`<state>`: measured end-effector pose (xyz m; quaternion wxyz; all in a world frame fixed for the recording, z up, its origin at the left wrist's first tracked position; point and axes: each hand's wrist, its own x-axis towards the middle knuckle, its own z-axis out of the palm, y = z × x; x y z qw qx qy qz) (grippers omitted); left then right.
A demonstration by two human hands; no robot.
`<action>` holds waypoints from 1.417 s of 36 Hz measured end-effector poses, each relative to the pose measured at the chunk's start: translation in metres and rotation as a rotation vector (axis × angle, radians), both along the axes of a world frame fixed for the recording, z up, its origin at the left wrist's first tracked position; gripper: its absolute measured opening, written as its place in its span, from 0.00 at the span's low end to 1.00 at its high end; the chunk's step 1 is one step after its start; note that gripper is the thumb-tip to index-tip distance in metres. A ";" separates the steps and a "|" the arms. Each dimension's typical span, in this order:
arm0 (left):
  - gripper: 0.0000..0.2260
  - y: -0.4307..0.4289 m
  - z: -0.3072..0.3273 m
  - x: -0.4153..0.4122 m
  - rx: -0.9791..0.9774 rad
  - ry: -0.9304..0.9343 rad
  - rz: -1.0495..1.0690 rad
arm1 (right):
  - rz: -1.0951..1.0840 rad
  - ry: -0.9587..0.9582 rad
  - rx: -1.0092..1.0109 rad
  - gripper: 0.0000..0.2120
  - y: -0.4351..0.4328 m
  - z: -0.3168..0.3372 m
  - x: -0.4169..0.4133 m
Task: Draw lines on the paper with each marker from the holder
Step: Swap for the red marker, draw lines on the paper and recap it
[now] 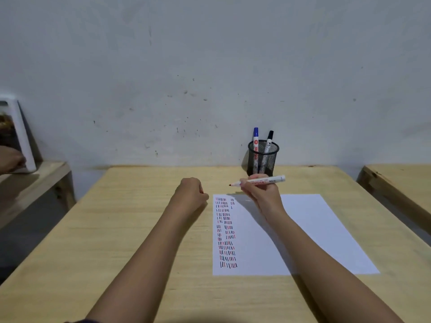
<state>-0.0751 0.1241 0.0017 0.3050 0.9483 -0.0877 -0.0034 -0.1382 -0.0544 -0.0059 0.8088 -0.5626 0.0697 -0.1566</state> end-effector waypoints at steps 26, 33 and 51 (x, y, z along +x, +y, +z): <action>0.19 0.002 -0.046 -0.056 0.042 -0.129 -0.454 | -0.146 0.125 -0.379 0.07 0.026 -0.006 -0.009; 0.21 0.000 -0.044 -0.059 0.048 -0.168 -0.441 | -0.116 0.121 -0.470 0.07 0.025 -0.011 -0.005; 0.24 -0.001 -0.041 -0.062 0.039 -0.157 -0.426 | -0.114 0.141 -0.579 0.06 0.022 -0.018 0.003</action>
